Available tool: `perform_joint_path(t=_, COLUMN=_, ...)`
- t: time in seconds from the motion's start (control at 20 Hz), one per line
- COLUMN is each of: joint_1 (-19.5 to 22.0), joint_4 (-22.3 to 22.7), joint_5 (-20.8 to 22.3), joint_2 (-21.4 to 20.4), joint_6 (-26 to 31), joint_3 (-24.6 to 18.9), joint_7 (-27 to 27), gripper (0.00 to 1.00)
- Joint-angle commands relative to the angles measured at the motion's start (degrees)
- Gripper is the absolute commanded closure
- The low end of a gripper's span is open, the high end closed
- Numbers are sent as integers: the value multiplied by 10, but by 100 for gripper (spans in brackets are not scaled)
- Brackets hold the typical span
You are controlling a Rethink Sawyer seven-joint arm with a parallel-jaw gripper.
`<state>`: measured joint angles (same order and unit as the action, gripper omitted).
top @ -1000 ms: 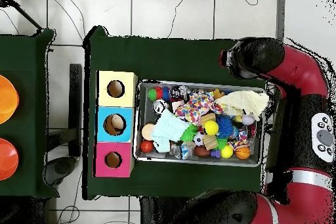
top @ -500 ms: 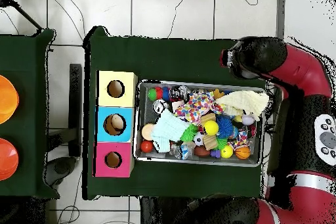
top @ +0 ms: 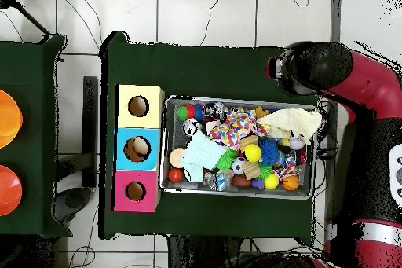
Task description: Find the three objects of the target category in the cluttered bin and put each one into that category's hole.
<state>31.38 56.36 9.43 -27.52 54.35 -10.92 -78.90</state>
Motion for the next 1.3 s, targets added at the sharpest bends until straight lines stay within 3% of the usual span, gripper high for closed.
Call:
perform_joint_path(t=0.05, joint_1=19, joint_4=89, joint_5=7, joint_2=-20, joint_6=11, joint_3=-39, joint_7=62, gripper=0)
perform_joint_path(t=0.55, joint_1=25, joint_4=103, joint_5=10, joint_2=-18, joint_6=-7, joint_3=-46, joint_7=61, gripper=0)
perform_joint_path(t=0.9, joint_1=39, joint_4=171, joint_5=7, joint_2=-63, joint_6=-33, joint_3=-39, joint_7=51, gripper=0)
perform_joint_path(t=1.3, joint_1=41, joint_4=186, joint_5=15, joint_2=-71, joint_6=-42, joint_3=-41, joint_7=44, gripper=0)
